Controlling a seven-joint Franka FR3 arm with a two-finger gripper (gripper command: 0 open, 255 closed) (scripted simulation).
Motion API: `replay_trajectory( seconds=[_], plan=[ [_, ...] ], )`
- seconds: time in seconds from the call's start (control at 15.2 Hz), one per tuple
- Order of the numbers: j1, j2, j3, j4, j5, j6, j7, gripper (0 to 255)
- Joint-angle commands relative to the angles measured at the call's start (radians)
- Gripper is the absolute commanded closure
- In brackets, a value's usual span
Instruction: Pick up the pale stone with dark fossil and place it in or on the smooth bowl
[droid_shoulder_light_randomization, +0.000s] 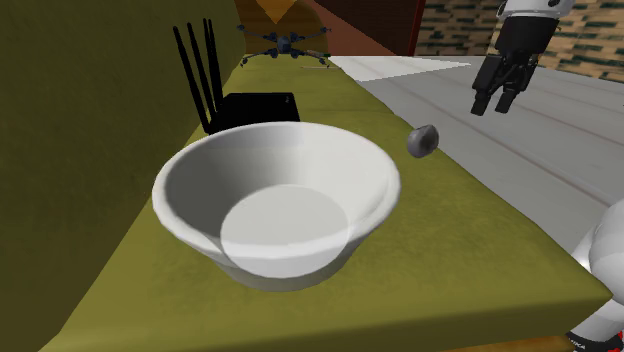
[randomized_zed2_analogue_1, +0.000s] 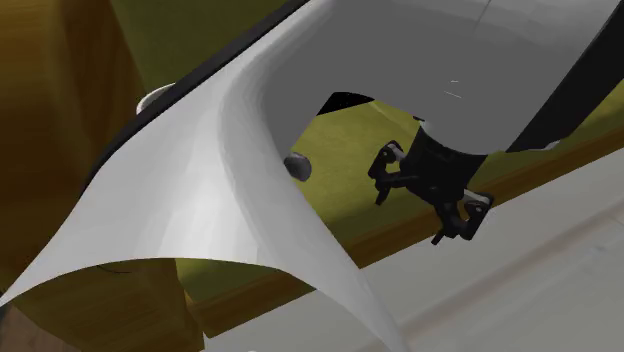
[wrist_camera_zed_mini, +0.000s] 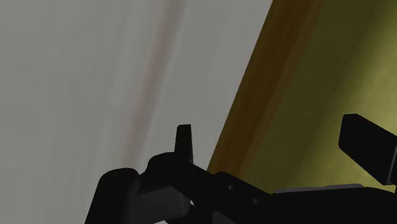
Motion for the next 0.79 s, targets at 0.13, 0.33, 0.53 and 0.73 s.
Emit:
replay_trajectory(
  seconds=[0.13,0.33,0.53,0.73],
  plan=[
    [0.017,0.002,0.05,0.008,0.025,0.009,0.039,0],
    [0.041,0.013,0.124,0.027,0.058,0.024,0.097,0],
    [0.062,0.034,0.199,0.054,0.087,0.04,0.154,0],
    [0.079,0.064,0.274,0.09,0.111,0.057,0.212,0]
  ],
)
